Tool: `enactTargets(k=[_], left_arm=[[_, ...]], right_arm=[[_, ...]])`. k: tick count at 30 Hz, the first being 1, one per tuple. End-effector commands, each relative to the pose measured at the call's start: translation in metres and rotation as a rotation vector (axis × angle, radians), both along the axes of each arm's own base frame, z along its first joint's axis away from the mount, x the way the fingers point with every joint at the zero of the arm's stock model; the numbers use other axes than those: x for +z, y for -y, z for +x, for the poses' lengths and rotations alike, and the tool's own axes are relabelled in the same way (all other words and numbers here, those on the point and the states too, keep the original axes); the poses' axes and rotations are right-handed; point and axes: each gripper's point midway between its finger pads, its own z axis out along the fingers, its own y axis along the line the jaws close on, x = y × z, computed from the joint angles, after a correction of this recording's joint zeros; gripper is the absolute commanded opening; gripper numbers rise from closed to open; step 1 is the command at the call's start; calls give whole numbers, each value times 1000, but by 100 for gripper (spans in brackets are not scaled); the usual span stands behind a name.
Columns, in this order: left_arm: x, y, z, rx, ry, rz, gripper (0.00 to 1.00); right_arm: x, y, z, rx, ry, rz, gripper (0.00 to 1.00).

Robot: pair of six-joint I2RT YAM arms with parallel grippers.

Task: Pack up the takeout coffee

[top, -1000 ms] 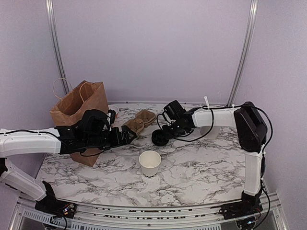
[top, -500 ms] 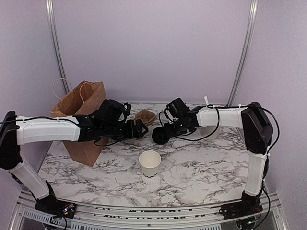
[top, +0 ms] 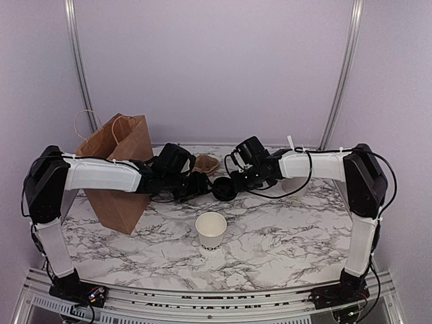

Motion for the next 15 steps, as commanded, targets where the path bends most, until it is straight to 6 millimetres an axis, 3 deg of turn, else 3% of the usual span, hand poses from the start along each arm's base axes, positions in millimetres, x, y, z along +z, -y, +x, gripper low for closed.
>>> enactTargets(k=[1,15], left_arm=[[10,12,17,7,-12,-109,65],[3,32,25,-6,-60,-214,54]], right_arm=[[20,-5,4,-1,37,50,9],[21,-11,4,9,38,49,9]])
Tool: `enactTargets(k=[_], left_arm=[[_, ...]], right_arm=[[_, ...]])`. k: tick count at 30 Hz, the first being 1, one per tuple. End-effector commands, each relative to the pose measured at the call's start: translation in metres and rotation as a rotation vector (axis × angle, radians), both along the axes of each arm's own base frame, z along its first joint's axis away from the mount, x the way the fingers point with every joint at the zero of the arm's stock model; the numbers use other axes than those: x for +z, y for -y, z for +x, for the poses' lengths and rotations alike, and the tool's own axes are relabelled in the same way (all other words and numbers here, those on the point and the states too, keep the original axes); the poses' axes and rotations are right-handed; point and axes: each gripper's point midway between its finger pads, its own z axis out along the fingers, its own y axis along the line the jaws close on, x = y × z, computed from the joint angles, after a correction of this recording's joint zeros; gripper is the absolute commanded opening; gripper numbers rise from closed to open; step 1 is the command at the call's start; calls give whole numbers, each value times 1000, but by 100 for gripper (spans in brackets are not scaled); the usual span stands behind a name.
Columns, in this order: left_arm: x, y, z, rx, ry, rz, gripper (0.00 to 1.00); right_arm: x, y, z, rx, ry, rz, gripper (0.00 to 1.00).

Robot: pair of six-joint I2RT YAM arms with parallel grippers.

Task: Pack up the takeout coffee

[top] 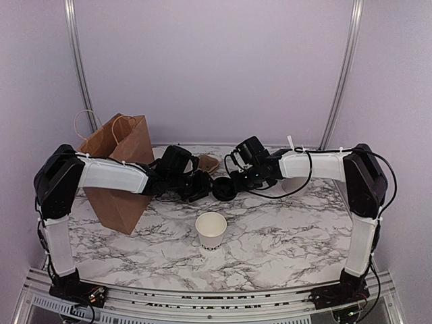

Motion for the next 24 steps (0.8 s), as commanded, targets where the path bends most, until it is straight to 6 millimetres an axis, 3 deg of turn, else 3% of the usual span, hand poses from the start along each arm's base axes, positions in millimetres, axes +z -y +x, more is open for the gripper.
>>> enactTargets(k=[1,11,24], left_arm=[[13,13,8,-13,20,-57,53],[18,23,14,-27,25,-84,46],[4,25,16,-17,-2,-72,40]], right_arm=[[19,-10,4,5,36,40,9],[21,-13,4,10,40,40,9],[25,-17,4,18,38,65,9]])
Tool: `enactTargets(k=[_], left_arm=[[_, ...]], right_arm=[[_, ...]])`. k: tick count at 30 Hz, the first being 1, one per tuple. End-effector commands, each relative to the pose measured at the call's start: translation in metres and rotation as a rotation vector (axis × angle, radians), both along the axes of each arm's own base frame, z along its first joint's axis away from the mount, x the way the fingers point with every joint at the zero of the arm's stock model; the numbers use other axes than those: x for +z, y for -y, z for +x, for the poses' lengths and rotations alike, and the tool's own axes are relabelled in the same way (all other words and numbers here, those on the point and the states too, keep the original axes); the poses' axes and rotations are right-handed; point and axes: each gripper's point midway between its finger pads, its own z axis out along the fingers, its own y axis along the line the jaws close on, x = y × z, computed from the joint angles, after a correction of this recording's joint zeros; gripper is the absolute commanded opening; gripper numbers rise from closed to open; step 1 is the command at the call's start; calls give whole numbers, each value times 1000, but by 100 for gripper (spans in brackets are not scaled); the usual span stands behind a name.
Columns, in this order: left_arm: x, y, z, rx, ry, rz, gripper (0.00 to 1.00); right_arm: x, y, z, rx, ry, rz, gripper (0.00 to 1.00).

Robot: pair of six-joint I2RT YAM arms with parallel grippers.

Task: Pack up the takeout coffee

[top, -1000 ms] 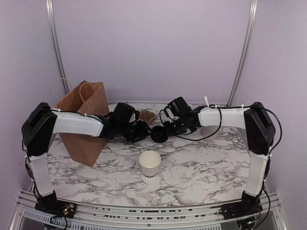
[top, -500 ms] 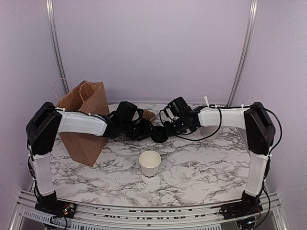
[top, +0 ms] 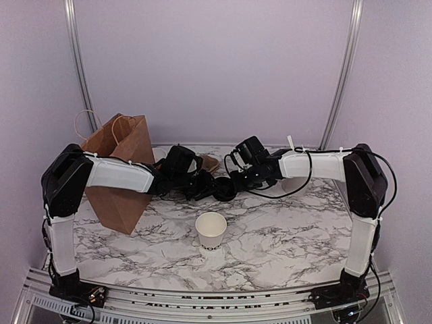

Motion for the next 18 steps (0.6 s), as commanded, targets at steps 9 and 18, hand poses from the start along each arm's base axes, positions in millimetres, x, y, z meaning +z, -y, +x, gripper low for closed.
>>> enactTargets(k=[9,18], left_arm=[[9,12,10,-5,18,-40,27],[5,13,10,-11,8,-39,14]], right_arm=[[20,-13,5,12,30,56,9],[21,-12,4,12,33,51,9]])
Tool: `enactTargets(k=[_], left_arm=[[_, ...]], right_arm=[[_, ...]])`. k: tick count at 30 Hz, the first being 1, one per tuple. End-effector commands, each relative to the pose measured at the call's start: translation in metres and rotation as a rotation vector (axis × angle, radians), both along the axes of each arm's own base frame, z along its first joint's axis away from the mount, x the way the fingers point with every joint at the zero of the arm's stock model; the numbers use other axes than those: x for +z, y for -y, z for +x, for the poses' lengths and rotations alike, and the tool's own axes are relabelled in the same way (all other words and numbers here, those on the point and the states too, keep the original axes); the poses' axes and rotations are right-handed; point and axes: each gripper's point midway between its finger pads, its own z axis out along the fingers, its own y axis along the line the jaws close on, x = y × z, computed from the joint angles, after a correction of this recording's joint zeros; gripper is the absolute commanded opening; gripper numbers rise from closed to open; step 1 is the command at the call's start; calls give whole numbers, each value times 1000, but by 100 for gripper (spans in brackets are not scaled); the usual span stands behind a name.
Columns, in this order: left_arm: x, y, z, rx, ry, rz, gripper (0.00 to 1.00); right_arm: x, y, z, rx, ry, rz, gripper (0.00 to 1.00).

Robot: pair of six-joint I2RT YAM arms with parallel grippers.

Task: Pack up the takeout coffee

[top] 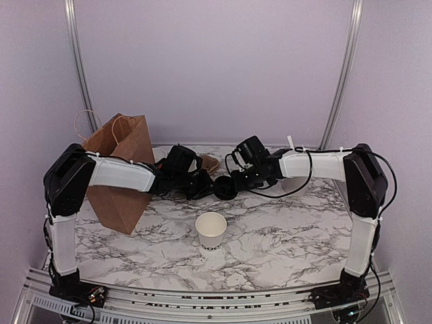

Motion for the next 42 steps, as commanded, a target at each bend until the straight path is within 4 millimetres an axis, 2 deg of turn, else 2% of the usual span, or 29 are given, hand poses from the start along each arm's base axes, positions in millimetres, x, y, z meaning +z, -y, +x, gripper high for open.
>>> enactTargets(k=[1,8,16,20,26,34,42], left_arm=[[10,12,5,-24,28,-39,12],[12,13,4,-36,34,-43,5],[10,11,2,-41,36,-34,3],[13,8,3,-41,57,-15,3],[22,-2,5,-41,123,50,2],[46,-21,7,-23,239,126,3],[75,-39,-5,-36,397,235,4]], right_arm=[[21,-14,2,20,29,56,9],[18,-11,2,14,25,37,14],[21,-3,3,-7,34,10,38],[29,-2,3,-10,45,13,44],[61,-2,-3,2,88,49,46],[110,-6,-20,25,161,100,47],[159,-8,-32,56,223,183,48]])
